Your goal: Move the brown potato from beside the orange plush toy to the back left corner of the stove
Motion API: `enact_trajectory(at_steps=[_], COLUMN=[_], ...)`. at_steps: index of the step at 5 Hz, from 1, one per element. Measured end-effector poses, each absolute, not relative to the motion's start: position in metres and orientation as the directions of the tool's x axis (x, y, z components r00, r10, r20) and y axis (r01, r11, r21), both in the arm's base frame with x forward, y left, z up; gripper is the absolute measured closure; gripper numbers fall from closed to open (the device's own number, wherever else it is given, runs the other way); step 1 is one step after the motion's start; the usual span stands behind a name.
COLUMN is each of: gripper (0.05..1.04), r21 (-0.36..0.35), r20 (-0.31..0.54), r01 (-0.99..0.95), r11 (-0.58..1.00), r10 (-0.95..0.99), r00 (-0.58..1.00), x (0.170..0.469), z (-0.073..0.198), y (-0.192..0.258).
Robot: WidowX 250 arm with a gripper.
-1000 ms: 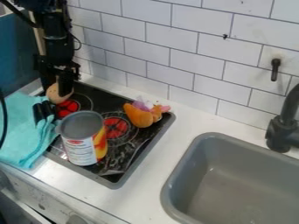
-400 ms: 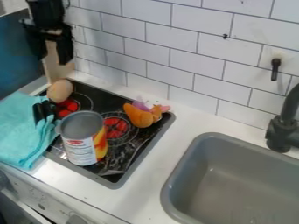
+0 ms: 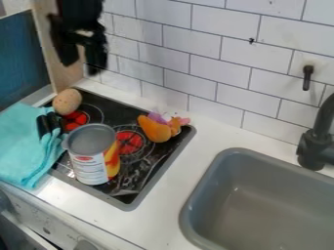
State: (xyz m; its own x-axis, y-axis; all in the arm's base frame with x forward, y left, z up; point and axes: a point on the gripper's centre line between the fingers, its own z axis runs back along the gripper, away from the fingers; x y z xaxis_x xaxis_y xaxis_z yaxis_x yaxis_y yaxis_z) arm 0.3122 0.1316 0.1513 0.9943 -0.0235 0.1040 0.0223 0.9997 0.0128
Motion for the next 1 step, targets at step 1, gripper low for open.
enact_trajectory(at_steps=[1], gripper=[0.083], r21=[-0.014], r20=[0.055], r01=[0.111], r11=[0.994], r10=[-0.11], r00=[0.992], x=[0.2922], z=[0.1476], y=[0.0911])
